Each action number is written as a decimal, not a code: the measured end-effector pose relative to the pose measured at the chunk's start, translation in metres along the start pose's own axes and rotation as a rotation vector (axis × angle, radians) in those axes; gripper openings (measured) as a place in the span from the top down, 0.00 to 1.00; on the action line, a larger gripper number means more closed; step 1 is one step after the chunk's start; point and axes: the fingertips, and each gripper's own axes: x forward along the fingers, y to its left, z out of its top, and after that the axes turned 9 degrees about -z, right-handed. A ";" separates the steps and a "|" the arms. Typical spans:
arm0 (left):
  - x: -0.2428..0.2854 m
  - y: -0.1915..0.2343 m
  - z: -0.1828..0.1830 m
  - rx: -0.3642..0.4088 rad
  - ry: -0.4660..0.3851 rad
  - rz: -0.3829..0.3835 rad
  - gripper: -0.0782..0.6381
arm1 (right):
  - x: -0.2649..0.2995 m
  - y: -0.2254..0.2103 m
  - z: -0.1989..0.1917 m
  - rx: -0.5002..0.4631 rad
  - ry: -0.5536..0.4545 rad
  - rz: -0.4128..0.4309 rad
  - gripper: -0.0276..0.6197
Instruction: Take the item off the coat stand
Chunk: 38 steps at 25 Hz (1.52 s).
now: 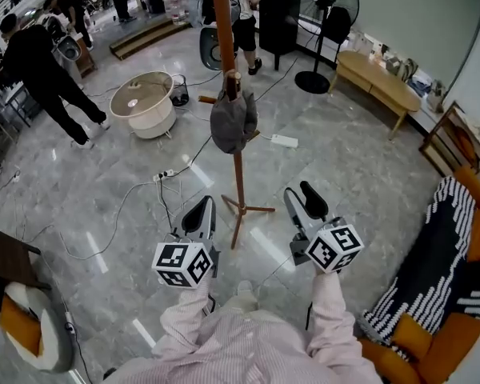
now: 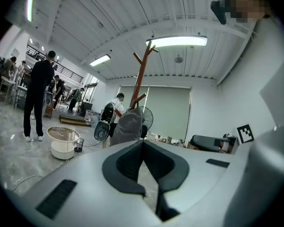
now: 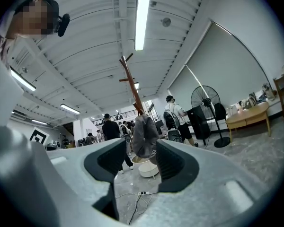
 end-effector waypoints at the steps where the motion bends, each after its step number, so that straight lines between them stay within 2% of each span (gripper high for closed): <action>1: 0.005 0.007 0.003 0.000 -0.003 0.001 0.89 | 0.009 -0.001 0.001 0.000 0.000 0.004 0.68; 11: 0.043 0.057 0.033 0.026 -0.046 0.007 0.89 | 0.083 -0.010 0.015 -0.030 -0.009 0.044 0.68; 20: 0.072 0.092 0.049 0.025 -0.070 0.066 0.89 | 0.145 -0.018 0.027 -0.059 0.008 0.124 0.67; 28: 0.112 0.120 0.063 0.016 -0.096 0.138 0.89 | 0.210 -0.025 0.028 -0.086 0.095 0.269 0.60; 38: 0.132 0.142 0.079 0.004 -0.131 0.258 0.89 | 0.260 -0.009 0.026 -0.122 0.219 0.532 0.59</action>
